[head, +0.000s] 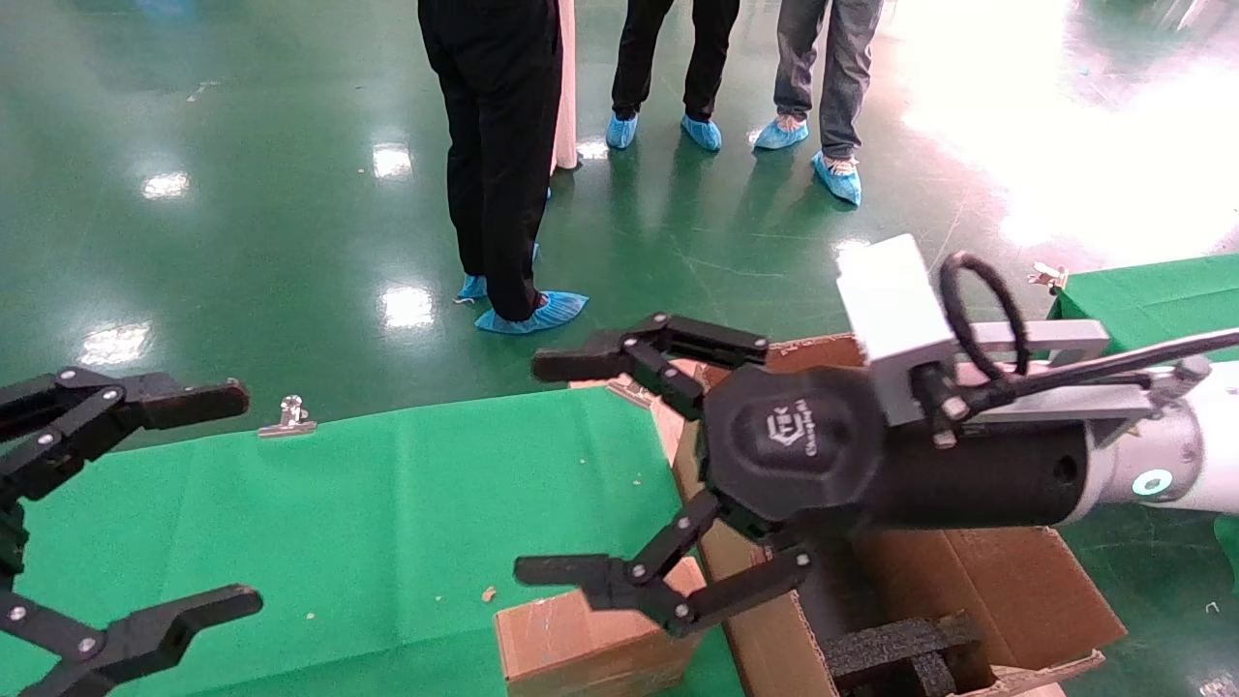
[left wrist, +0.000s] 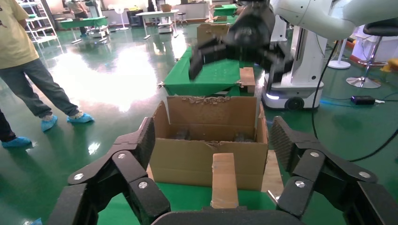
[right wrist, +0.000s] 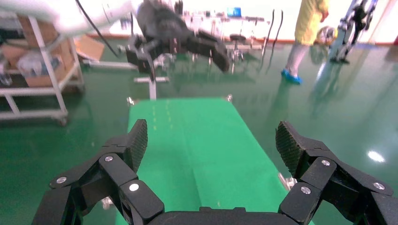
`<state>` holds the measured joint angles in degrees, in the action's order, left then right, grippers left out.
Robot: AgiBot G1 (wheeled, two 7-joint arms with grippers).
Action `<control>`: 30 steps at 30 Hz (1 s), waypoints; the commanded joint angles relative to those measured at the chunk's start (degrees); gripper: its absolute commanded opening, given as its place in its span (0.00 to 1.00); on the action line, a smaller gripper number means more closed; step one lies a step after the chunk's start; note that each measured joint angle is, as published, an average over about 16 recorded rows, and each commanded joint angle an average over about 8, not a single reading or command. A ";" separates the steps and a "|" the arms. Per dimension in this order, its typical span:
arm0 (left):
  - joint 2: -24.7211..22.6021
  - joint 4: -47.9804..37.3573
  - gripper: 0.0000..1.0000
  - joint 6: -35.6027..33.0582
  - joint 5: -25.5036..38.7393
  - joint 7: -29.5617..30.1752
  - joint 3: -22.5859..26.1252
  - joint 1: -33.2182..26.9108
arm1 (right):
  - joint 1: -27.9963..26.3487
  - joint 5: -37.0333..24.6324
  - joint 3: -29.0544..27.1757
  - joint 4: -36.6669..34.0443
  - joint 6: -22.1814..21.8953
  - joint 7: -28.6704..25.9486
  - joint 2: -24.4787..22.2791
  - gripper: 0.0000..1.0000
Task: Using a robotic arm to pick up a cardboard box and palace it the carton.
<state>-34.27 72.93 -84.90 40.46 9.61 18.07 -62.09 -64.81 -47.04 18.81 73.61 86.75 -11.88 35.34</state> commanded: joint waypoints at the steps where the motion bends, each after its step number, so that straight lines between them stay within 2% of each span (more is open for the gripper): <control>1: 0.00 0.00 0.00 0.00 0.00 0.00 0.00 0.00 | -0.68 -1.36 0.60 0.19 0.14 -0.38 -0.13 1.00; 8: 0.00 -0.01 0.00 0.00 -0.01 -0.01 0.02 -0.01 | -9.02 -12.47 8.00 -0.84 3.37 -2.21 2.83 1.00; 13: 0.01 -0.01 0.00 0.00 -0.01 -0.02 0.03 -0.01 | -14.71 -19.44 15.14 -1.03 4.13 -2.94 4.99 1.00; 22: 0.01 -0.01 0.00 0.01 -0.02 -0.02 0.04 -0.02 | -22.49 -28.02 27.16 -2.91 3.86 -3.45 9.47 1.00; 30: 0.02 -0.01 0.00 0.01 -0.03 -0.03 0.06 -0.02 | -26.29 -33.53 33.93 -6.77 3.36 -1.93 14.15 1.00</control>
<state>-34.26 72.92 -84.89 40.43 9.58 18.12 -62.11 -91.00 -80.32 52.52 66.94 90.19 -13.73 49.25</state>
